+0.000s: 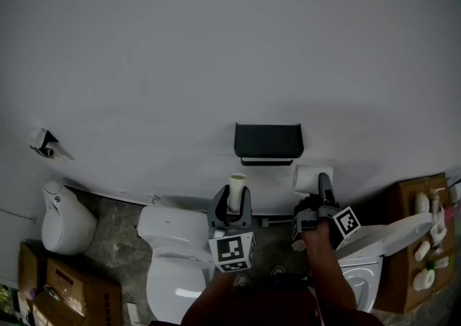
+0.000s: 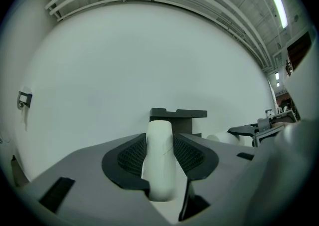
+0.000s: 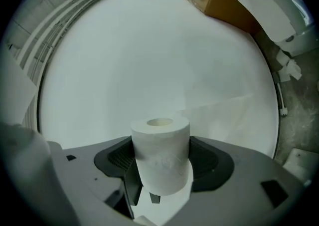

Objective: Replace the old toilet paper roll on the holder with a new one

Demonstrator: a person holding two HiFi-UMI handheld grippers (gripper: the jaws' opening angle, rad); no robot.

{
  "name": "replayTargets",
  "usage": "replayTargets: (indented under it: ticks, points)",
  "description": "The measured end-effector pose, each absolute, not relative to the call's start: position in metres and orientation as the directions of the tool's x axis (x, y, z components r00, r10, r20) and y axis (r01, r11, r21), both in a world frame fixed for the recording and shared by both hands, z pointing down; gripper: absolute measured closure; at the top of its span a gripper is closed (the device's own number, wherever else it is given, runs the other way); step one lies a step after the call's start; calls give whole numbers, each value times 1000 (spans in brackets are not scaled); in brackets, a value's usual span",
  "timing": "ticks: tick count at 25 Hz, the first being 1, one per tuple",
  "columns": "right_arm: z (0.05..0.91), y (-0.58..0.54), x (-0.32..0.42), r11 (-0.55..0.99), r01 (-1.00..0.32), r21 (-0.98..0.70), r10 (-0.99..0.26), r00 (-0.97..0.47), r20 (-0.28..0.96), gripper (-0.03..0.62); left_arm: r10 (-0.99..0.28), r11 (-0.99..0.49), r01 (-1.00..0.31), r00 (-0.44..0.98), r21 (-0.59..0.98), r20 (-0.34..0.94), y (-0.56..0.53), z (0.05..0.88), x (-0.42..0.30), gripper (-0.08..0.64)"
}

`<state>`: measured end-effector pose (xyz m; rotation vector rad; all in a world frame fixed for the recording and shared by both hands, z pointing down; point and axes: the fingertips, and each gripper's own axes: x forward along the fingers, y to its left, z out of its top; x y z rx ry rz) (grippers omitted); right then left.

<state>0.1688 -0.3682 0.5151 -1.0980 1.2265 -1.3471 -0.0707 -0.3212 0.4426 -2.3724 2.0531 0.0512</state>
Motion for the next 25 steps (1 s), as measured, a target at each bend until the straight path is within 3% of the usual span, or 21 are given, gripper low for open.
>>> replayTargets:
  ticks: [15, 25]
  points:
    - [493, -412, 157, 46, 93, -995, -987, -151, -60, 244, -994, -104, -994, 104, 13, -22, -334, 442, -80, 374]
    - [487, -411, 104, 58, 84, -995, -961, -265, -78, 244, -997, -69, -997, 68, 28, -27, -334, 442, -95, 374]
